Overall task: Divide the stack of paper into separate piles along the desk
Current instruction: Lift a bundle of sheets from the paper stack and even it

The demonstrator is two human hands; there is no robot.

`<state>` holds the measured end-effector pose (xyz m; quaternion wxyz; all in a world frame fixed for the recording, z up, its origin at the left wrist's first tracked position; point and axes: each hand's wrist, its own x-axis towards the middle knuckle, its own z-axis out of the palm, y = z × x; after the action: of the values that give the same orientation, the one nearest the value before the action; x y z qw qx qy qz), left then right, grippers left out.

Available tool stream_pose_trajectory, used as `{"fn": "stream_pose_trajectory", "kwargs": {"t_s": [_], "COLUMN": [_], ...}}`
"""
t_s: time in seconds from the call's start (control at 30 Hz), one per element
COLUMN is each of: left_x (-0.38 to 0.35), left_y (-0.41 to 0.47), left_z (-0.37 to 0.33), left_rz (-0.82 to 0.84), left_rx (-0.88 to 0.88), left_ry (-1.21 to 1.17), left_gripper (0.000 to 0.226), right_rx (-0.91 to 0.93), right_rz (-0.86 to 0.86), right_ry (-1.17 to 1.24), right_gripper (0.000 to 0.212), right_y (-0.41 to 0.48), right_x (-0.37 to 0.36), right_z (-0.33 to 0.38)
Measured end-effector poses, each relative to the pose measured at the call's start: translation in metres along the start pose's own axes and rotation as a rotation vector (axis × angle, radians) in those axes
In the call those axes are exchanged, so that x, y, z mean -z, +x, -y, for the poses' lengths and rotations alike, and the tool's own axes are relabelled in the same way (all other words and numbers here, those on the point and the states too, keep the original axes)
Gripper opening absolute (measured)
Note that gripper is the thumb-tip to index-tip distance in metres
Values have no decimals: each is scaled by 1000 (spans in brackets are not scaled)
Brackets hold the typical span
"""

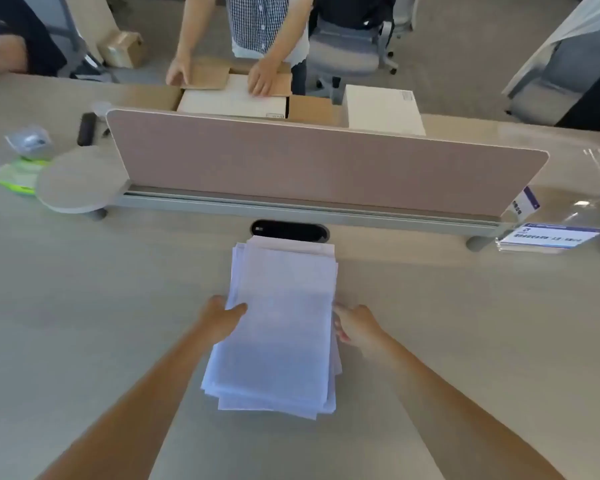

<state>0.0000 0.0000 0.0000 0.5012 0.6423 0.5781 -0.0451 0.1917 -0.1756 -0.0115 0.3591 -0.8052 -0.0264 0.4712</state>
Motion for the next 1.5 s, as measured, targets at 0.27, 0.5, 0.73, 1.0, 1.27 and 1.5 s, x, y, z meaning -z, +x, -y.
{"fn": "stream_pose_trajectory", "kwargs": {"t_s": [0.27, 0.5, 0.73, 1.0, 1.27, 1.5], "left_x": [-1, 2, -11, -27, -25, -30], "left_y": [27, 15, -2, -8, 1, 6], "left_z": [9, 4, 0, -13, -9, 2], "left_rz": [64, 47, 39, -105, -213, -243], "left_rx": [50, 23, 28, 19, 122, 150], "left_ry": [-21, 25, 121, 137, 50, -7], "left_gripper": [19, 19, 55, 51, 31, 36], "right_rx": [-110, -124, -74, -64, 78, 152], "right_rz": [-177, -236, -180, -83, -12, 43], "right_ry": [2, -79, -253, -6, -198, -239], "right_gripper": [76, 35, 41, 29, 25, 27], "right_y": [30, -10, -13, -2, -3, -16], "right_x": [-34, -46, -57, -47, -41, -40], "right_z": [-14, 17, 15, 18, 25, 36]}}
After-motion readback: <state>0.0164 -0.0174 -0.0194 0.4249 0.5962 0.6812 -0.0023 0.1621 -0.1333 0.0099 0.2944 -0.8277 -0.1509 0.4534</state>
